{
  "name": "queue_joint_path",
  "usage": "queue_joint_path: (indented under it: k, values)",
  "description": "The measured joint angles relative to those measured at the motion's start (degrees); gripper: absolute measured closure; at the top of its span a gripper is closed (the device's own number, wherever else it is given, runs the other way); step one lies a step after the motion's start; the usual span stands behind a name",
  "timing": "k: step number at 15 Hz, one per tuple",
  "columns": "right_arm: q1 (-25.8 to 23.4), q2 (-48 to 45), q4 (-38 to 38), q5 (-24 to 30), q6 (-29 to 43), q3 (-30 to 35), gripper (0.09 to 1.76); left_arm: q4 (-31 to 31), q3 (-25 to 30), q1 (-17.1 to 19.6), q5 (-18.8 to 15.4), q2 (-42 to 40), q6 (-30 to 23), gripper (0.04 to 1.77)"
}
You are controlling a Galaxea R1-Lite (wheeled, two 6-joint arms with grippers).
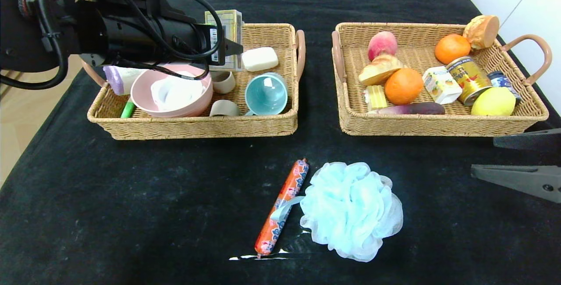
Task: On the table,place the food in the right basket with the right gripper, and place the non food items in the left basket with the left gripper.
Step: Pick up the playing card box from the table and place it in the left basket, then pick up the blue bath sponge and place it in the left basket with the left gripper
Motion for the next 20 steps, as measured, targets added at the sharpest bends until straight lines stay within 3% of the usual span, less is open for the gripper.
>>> queue_joint_path:
  k: [8,16,20]
  values:
    - [0.0,-0.3,0.0,0.1,0.0,0.0,0.15,0.0,-0.1,0.0,-0.1,-0.1,0.7,0.36]
    - [-0.2,-0.5,0.0,0.1,0.0,-0.1,0.15,0.7,2.2,-0.9,-0.1,-2.2,0.8,0.19]
    - [-0.2,-0.5,0.0,0.1,0.0,-0.1,0.15,0.1,8.1,-5.4,0.1,-6.9,0.9,0.15]
